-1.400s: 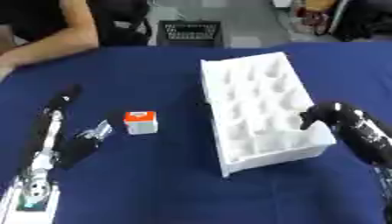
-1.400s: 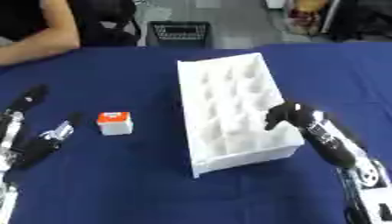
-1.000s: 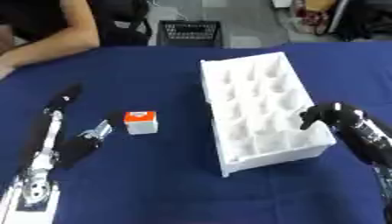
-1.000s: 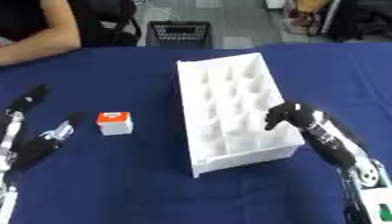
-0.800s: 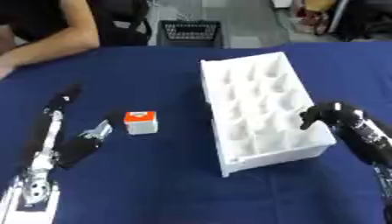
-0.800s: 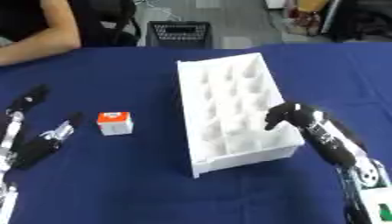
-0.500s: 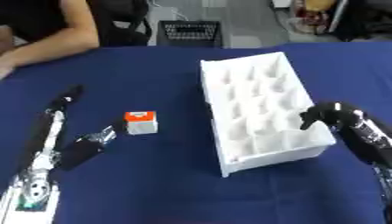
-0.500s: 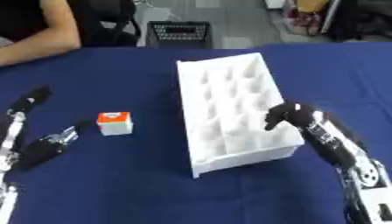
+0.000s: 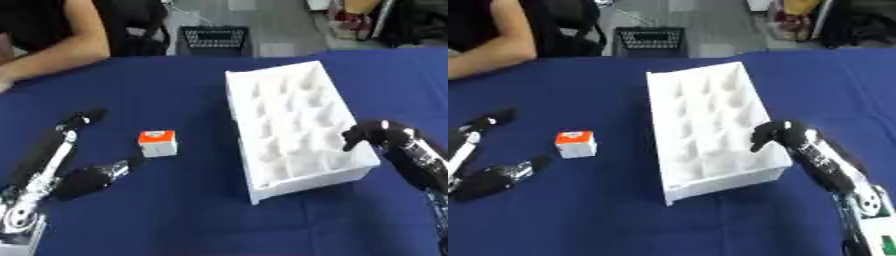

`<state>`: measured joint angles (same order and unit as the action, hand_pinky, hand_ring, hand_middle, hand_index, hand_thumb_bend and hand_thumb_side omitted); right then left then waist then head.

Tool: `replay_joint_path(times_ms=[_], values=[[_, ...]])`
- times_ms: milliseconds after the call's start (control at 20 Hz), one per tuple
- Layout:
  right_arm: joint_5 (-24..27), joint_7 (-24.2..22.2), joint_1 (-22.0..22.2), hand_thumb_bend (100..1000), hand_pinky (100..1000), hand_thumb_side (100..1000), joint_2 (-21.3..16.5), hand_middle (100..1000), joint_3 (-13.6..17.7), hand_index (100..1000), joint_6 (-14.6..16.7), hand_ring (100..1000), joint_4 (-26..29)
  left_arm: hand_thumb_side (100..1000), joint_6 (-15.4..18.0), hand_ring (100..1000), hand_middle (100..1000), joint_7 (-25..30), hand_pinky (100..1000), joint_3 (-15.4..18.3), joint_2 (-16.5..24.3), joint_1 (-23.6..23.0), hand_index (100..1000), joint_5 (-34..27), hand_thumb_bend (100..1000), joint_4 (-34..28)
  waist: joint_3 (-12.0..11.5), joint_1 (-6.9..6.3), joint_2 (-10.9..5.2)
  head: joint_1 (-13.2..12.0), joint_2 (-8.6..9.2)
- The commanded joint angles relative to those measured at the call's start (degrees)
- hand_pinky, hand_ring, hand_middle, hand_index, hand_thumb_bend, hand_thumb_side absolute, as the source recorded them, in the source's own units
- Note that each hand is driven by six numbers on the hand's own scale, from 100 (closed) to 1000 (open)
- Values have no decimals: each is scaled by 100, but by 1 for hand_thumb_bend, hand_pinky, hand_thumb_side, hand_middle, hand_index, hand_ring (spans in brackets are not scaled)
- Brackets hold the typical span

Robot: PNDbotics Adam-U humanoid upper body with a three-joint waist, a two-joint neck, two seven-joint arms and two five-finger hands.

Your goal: Pick up objects on the table and place them in the box.

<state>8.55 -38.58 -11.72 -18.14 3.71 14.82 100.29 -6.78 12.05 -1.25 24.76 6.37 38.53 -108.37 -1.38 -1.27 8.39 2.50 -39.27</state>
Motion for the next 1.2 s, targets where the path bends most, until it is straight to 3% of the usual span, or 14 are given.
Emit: replay_joint_path(times_ms=[50, 500, 1200], values=[[14, -9, -33, 100, 862, 956, -89, 642, 24, 789, -5, 624, 69, 661, -10, 894, 847, 75, 960, -1, 233, 38, 956, -49, 804, -149, 10, -7, -56, 34, 72], [20, -11, -32, 100, 862, 956, -89, 642, 23, 789, -8, 624, 68, 664, 30, 892, 844, 223, 956, -89, 453, 226, 953, -144, 796, -68, 30, -11, -66, 22, 69], [29, -75, -19, 100, 862, 958, -92, 641, -18, 789, -7, 623, 30, 705, 383, 883, 835, 1114, 938, -888, 1379, 1588, 946, -789, 827, 1371, 104, -34, -102, -26, 77]])
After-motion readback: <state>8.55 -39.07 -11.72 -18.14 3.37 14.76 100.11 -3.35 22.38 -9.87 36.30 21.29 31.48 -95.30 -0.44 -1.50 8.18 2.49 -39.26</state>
